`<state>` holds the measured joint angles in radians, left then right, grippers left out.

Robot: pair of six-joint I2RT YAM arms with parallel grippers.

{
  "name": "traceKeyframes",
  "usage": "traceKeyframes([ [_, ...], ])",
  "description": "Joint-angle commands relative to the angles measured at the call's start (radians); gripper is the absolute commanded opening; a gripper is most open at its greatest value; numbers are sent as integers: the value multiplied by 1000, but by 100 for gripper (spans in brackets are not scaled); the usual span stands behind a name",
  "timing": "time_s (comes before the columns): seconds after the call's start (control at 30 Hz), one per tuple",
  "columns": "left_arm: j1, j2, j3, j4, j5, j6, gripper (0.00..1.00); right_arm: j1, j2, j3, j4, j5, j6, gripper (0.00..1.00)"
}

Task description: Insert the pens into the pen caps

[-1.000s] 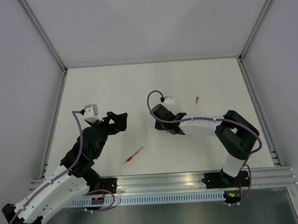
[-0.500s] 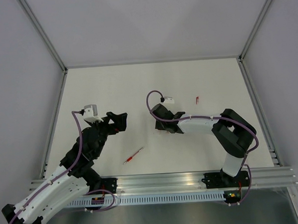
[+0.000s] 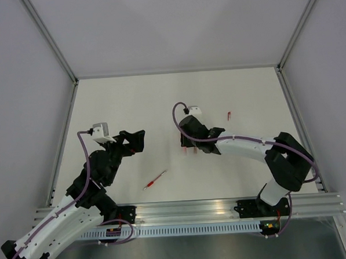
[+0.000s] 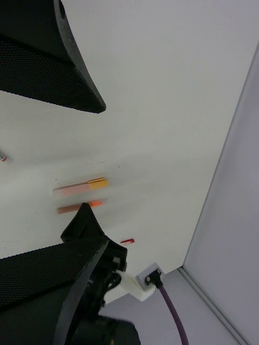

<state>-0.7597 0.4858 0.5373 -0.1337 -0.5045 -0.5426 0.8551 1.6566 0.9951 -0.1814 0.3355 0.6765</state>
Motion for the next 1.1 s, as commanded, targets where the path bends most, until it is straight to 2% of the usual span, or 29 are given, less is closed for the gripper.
traceKeyframes([
  [0.0,-4,-9,1,-4,-23,32,100,-2,-156,-18,71,-129,-211,43],
  [0.03,-3,-9,0,-4,-25,27,100,-4,-188,-24,98,-226,-344,43],
  [0.07,-3,-7,1,-7,-32,23,100,-4,-189,-3,97,-453,-407,46],
  [0.13,-3,-13,3,-21,-45,13,100,5,-143,54,16,-625,-573,54],
  [0.17,-3,-18,3,-23,-46,15,100,13,-132,81,-27,-676,-606,57],
  [0.37,-3,-72,6,-50,-40,23,100,32,-104,22,98,-710,-735,58],
  [0.4,-3,-82,4,-52,-36,24,100,35,-83,19,106,-754,-758,58],
  [0.6,-3,-183,-13,-50,-25,55,100,62,46,63,105,-771,-844,61],
  [0.8,-3,-279,-40,-55,-57,49,100,137,164,128,75,-687,-900,61],
  [1.07,-3,-309,-50,-58,-81,52,100,197,180,108,68,-630,-936,61],
])
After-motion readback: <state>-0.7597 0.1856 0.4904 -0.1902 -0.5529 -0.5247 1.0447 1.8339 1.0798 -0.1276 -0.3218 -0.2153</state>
